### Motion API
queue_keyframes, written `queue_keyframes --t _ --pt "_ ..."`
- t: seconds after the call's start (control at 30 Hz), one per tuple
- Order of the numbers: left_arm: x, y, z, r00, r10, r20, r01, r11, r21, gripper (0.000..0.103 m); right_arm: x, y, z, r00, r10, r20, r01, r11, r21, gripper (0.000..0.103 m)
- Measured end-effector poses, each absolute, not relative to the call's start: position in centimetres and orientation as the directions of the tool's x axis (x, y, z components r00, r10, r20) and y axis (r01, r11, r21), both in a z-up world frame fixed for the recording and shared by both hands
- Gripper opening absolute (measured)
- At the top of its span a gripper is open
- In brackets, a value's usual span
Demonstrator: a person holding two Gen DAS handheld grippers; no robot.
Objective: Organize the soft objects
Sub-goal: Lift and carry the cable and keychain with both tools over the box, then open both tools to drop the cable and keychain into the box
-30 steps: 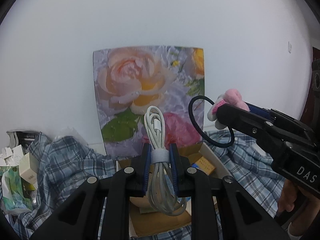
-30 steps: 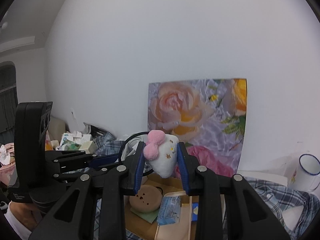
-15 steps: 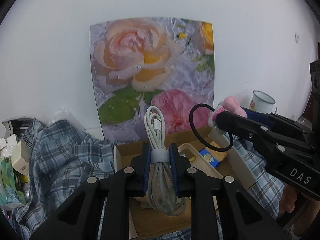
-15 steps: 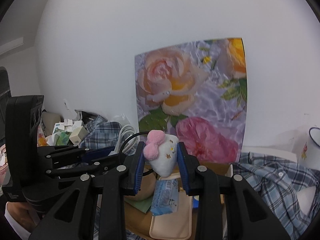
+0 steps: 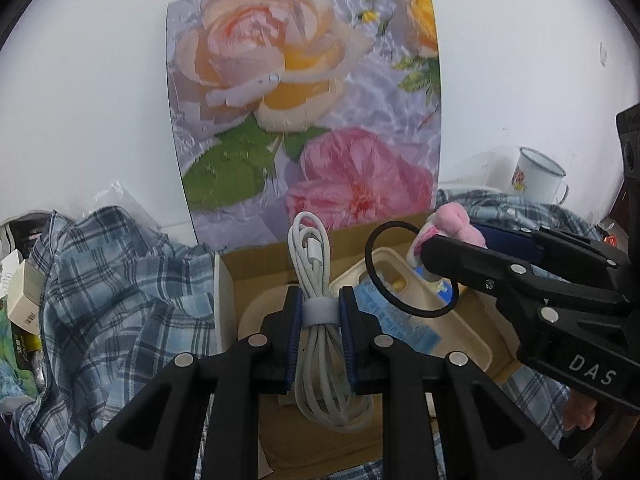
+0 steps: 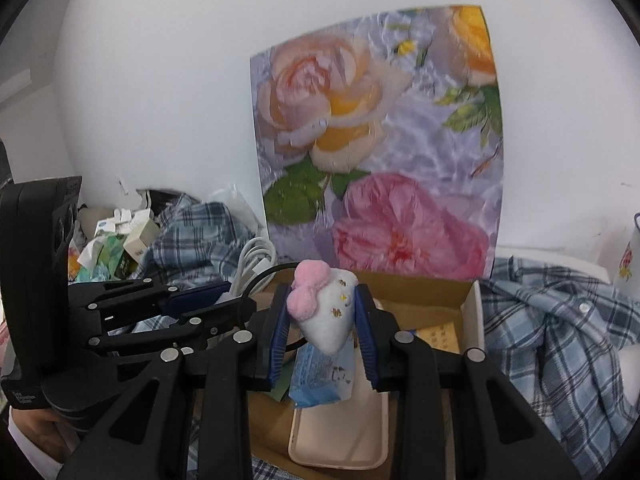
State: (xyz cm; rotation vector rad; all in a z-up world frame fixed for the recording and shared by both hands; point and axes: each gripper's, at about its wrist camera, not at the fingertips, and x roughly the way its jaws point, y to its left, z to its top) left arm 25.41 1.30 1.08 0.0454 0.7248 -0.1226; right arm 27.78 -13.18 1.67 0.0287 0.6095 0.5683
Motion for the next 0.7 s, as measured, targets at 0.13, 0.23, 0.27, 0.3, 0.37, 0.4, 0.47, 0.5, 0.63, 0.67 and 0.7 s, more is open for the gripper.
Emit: queue_keyframes --t 0.13,0.23,0.27,0.3,0.37,0.4,0.47,0.5,0.63,0.67,0.7 --pt "25.9 1.2 -0.2 0.718 -0.083 -0.691 0.127 0.992 0.012 0.020 28.1 -12.7 0.7 0.648 0.507 -0.569 -0.497 0.847 0.189 0.030" --pt "26.2 1.2 -1.1 0.700 -0.080 -0.710 0.128 0.992 0.014 0.020 28.3 -12.4 0.0 0.632 0.500 -0.592 -0.496 0.848 0.186 0.031" --pt "26.3 1.2 -1.3 0.696 -0.078 -0.714 0.128 0.992 0.017 0.020 28.4 -12.3 -0.2 0.626 0.498 -0.599 -0.496 0.848 0.186 0.031" --pt "26.4 1.2 -1.5 0.692 -0.078 -0.717 0.129 0.992 0.016 0.020 28.4 -12.3 -0.4 0.623 0.497 -0.604 -0.496 0.848 0.186 0.031" --pt "26.5 1.3 -1.8 0.683 -0.078 -0.726 0.128 0.992 0.013 0.020 28.6 -12.2 -0.7 0.616 0.496 -0.611 -0.495 0.848 0.189 0.031" --pt "26.6 1.3 -1.9 0.680 -0.078 -0.729 0.127 0.992 0.012 0.020 28.6 -12.2 -0.9 0.613 0.496 -0.614 -0.494 0.848 0.191 0.031" --pt "26.7 1.4 -2.2 0.673 -0.076 -0.736 0.124 0.992 0.011 0.020 28.7 -12.2 -1.0 0.613 0.490 -0.620 -0.489 0.851 0.189 0.031" --pt "26.7 1.4 -2.3 0.671 -0.074 -0.738 0.122 0.992 0.011 0.020 28.7 -12.2 -1.1 0.611 0.489 -0.623 -0.488 0.852 0.190 0.031" --pt "26.7 1.3 -2.3 0.668 -0.068 -0.741 0.121 0.992 0.018 0.020 28.8 -12.0 -1.2 0.613 0.471 -0.634 -0.477 0.861 0.178 0.034" --pt "26.7 1.4 -2.2 0.670 -0.068 -0.739 0.118 0.993 0.016 0.020 28.8 -11.9 -1.2 0.613 0.469 -0.635 -0.476 0.862 0.177 0.038" --pt "26.8 1.5 -2.2 0.672 -0.069 -0.737 0.113 0.993 0.011 0.022 28.8 -12.0 -1.1 0.616 0.466 -0.635 -0.472 0.864 0.176 0.053"
